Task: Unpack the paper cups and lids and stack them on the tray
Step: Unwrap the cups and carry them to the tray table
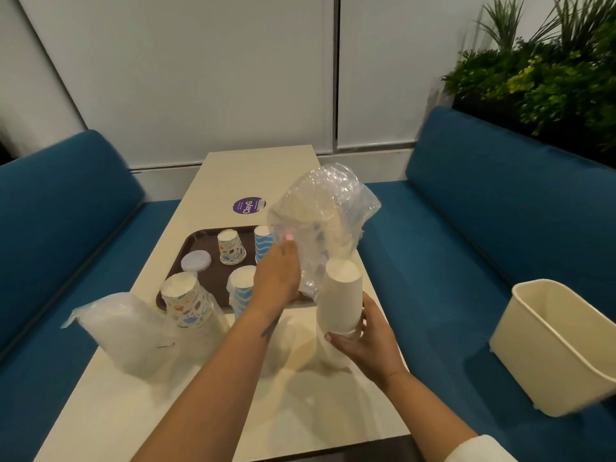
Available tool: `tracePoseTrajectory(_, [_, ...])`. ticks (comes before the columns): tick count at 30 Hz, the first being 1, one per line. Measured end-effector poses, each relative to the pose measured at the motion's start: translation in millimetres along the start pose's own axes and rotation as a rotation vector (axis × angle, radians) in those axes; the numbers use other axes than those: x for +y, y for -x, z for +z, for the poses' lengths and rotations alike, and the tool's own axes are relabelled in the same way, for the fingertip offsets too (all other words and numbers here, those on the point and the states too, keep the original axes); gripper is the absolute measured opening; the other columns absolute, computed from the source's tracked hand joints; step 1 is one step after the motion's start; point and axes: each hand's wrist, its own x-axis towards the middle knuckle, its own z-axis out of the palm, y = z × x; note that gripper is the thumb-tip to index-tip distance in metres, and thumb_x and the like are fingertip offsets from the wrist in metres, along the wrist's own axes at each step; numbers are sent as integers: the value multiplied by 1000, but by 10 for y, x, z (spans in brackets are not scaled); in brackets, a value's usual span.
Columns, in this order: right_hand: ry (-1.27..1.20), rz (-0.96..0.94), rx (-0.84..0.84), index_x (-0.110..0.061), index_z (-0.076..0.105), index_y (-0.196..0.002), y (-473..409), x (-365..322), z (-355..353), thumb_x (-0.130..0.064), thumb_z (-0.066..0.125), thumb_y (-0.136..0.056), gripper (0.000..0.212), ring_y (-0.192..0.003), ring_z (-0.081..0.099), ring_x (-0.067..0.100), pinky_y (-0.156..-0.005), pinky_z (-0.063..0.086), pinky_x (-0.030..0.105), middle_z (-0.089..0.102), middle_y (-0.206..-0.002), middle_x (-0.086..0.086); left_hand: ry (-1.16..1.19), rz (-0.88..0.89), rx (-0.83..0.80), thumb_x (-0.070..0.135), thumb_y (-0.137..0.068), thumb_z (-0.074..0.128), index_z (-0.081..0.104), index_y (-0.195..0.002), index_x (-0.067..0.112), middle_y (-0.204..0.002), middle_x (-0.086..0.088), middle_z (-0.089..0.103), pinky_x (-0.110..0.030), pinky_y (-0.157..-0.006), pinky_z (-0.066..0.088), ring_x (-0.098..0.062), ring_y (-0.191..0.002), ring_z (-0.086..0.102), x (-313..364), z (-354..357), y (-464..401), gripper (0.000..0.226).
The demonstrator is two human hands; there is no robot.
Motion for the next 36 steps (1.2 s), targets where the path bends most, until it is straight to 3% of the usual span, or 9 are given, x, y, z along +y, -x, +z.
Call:
tracePoseTrajectory(13, [-35, 14, -3, -48, 36, -118, -256, -100, 126, -28, 86, -65, 75, -108, 54, 10, -90, 48, 34, 52, -115, -26, 134, 20, 75, 40, -103, 28, 46, -108, 25, -96, 1, 54, -51, -84, 55, -26, -94, 57, 224, -374, 85, 24])
tracePoseTrajectory(17, [-18, -5, -111, -54, 32, -125, -231, -104, 87, -48, 80, -61, 79, -116, 52, 13, -98, 46, 41, 51, -124, -24, 159, 35, 101, 38, -103, 28, 45, -103, 23, -85, 9, 49, -53, -83, 56, -14, -79, 53, 245, -452, 138, 22])
tracePoseTrajectory(19, [15, -10, -121, -50, 17, -141, -194, -69, 46, -74, 66, -61, 97, -133, 40, 18, -112, 29, 53, 36, -144, -23, 182, 63, 134, 37, -103, 29, 47, -102, 24, -87, 7, 52, -54, -83, 55, -17, -84, 56, 258, -483, 178, 22])
tracePoseTrajectory(22, [16, -72, 66, -37, -3, -151, -146, -206, -67, -94, 35, -61, 113, -144, 9, 4, -119, -4, 50, 4, -153, -28, 222, 124, 193, 35, -102, 32, 48, -107, 26, -94, 10, 54, -53, -90, 52, -22, -101, 57, 261, -536, 231, 19])
tracePoseTrajectory(26, [-283, -377, 498, -16, 28, -147, -33, -983, -294, -65, 39, -85, 80, -137, 30, 5, -115, 25, 47, 27, -151, -11, 224, 232, 314, 47, -88, 39, 48, -118, 10, -110, -18, 54, -57, -86, 52, -39, -103, 56, 280, -602, 289, 49])
tracePoseTrajectory(28, [-390, -516, 582, -24, 35, -139, 92, -1491, -399, -64, 37, -87, 66, -128, 41, 13, -108, 38, 45, 34, -146, -2, 184, 324, 372, 33, -89, 43, 46, -116, 8, -113, -16, 47, -48, -85, 52, -35, -101, 53, 305, -661, 338, 38])
tracePoseTrajectory(30, [-438, -614, 457, -36, 36, -134, 267, -1976, -447, -82, 36, -78, 73, -127, 43, 13, -102, 44, 40, 36, -145, -4, 51, 411, 487, 13, -91, 46, 43, -119, 6, -121, -10, 39, -28, -89, 40, -16, -102, 37, 318, -780, 411, 29])
tracePoseTrajectory(32, [-408, -610, 232, -44, 35, -135, 445, -2365, -396, -87, 44, -67, 81, -129, 41, 7, -104, 41, 40, 35, -146, -14, -54, 477, 620, 13, -91, 47, 42, -119, 3, -122, -11, 36, -26, -93, 35, -13, -102, 29, 297, -956, 500, 30])
tracePoseTrajectory(36, [-263, -501, 57, -51, 36, -131, 699, -2770, -1, -45, 82, -66, 80, -116, 48, -2, -93, 44, 21, 38, -141, -17, 3, 549, 772, 25, -89, 60, 38, -114, 4, -121, -13, 34, -41, -85, 45, -26, -111, 35, 151, -1492, 723, 40])
